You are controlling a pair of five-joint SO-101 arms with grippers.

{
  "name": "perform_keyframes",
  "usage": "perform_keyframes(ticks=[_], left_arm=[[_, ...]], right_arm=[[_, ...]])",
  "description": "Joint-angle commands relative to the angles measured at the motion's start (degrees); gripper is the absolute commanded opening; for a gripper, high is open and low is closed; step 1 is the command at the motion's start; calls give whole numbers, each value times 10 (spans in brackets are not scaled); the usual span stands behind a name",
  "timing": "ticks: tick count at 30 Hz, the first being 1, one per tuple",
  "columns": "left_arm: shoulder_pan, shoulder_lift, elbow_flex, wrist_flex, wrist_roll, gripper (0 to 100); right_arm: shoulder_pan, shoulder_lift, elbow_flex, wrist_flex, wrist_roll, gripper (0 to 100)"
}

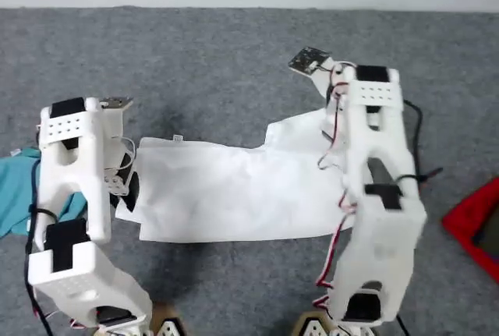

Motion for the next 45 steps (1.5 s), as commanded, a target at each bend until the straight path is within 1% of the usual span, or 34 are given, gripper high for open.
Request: perform_keyframes(ticks=[1,3,4,5,8,9,11,15,18,22,25,28,33,37,40,42,45], left_arm=[[-4,-34,-1,18,-4,98],[-4,-34,-1,18,-4,98],[-4,-34,-1,18,-4,98],[-4,-34,-1,18,-4,98],[-3,-34,-1,18,-4,98],[-2,-33,-1,18,-4,98],[-2,-31,-1,18,-4,98],[-3,-30,-1,18,-4,98],[-4,-30,-1,18,-4,97],[-3,-33,18,17,-7,97],[-3,-33,36,6,-8,97],[-3,-34,52,-4,-8,97],[-3,-34,57,-4,-9,97],[-3,-34,57,-4,-9,97],[-3,-34,57,-4,-10,97],[-3,-34,57,-4,-10,97],[-2,-33,57,-4,-20,97]], right_arm=[[-9,107,-151,52,-17,353],[-8,167,-219,88,-15,325],[-8,195,-254,106,-15,288],[-9,219,-293,126,-15,236],[-12,284,-408,184,-14,35],[-12,301,-445,198,-15,0],[-11,335,-517,232,-15,49],[-8,373,-615,242,-16,6],[-7,362,-637,244,-17,8],[-7,298,-620,244,-17,8],[-8,227,-560,244,-17,8],[-9,140,-451,244,-16,8],[-15,-27,-195,242,-11,8],[-27,-151,30,240,39,8],[-38,-238,174,234,53,8],[-44,-298,256,222,53,8],[-46,-385,375,177,52,8]])
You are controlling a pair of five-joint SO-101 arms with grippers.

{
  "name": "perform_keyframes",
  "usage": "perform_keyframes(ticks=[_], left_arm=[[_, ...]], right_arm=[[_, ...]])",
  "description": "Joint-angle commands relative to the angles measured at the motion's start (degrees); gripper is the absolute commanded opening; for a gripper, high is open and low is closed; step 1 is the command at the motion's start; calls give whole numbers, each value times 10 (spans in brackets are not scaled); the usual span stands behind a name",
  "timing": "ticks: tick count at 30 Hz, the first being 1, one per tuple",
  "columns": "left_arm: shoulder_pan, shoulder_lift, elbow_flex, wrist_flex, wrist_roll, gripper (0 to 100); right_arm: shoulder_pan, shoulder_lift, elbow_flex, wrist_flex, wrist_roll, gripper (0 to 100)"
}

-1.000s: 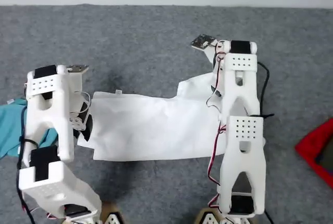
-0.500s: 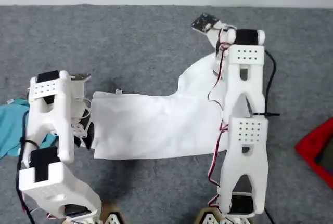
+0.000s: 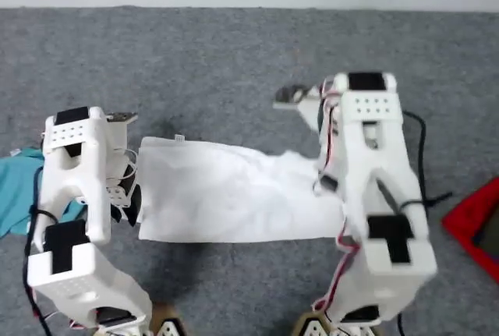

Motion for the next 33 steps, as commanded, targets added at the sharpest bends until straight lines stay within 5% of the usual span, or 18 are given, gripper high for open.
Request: perform_keyframes(ticks=[1,9,15,26,33], left_arm=[[-2,-27,0,-4,-22,97],[0,-27,0,-4,-28,97],[-1,-23,0,-4,-28,97],[1,-22,-7,-56,-23,113],[46,-22,-30,-60,25,333]], right_arm=[[-3,-130,140,-45,6,8],[-2,-216,377,-231,6,42],[1,-237,367,-184,-40,269],[-2,-407,227,-44,-39,227],[25,-422,230,-44,-42,227]])
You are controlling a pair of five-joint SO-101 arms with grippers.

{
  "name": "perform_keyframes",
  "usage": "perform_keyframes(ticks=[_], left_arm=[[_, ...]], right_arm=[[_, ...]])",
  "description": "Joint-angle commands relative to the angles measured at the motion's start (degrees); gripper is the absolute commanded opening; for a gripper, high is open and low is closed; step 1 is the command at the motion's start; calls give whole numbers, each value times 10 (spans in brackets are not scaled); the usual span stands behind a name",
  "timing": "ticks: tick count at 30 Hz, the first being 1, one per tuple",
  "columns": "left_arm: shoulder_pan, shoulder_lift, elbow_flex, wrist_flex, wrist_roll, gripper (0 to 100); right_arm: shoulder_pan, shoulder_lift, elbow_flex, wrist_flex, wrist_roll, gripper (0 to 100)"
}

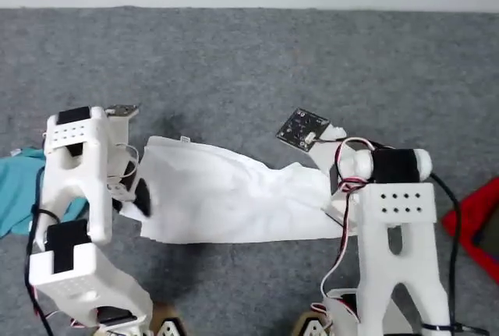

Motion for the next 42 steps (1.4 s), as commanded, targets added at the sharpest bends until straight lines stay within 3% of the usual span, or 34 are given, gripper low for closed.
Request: perform_keyframes(ticks=[1,6,10,16,19,24,28,35,42], left_arm=[[48,-21,-36,-9,44,342],[101,44,-40,-54,45,321],[106,159,-58,-82,43,226],[105,320,-211,9,42,8],[106,356,-312,76,45,13],[127,270,-353,74,44,13],[214,164,-330,74,43,13],[469,4,-300,74,44,13],[657,16,-307,71,47,13]], right_arm=[[28,-11,-27,0,-6,227],[79,7,-27,-4,-3,227],[131,7,-30,-4,1,227],[226,8,-27,-22,70,226],[271,13,-18,-65,73,226],[329,13,44,-124,74,226],[385,13,88,-158,75,226],[474,13,114,-193,150,226],[544,13,114,-211,185,226]])
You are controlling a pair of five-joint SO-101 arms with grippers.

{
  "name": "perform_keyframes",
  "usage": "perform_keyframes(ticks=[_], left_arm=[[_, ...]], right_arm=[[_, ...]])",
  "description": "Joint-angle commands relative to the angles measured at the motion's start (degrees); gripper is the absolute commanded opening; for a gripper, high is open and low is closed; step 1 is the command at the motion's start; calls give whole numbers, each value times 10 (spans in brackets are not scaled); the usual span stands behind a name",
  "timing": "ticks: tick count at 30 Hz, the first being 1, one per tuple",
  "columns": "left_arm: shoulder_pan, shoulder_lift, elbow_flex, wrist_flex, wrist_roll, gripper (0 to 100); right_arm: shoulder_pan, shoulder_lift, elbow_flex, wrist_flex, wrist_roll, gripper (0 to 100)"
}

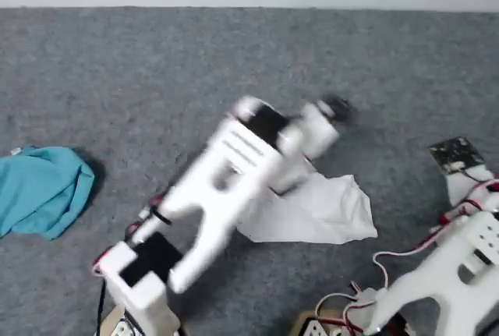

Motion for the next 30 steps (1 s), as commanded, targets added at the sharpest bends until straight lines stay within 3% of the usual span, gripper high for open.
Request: perform_keyframes(ticks=[1,6,11,23,26,30], left_arm=[[104,3,-22,14,6,13],[140,94,-157,14,23,46],[138,168,-302,17,142,195],[122,128,-306,18,148,194],[100,63,-276,18,148,194],[54,-30,-196,17,148,194]], right_arm=[[30,1,-3,-10,24,226],[37,1,-3,-8,26,226],[36,1,-3,-8,26,226],[33,-5,-6,-3,16,226],[16,-5,-19,4,-67,226],[-63,0,-69,82,-247,226]])
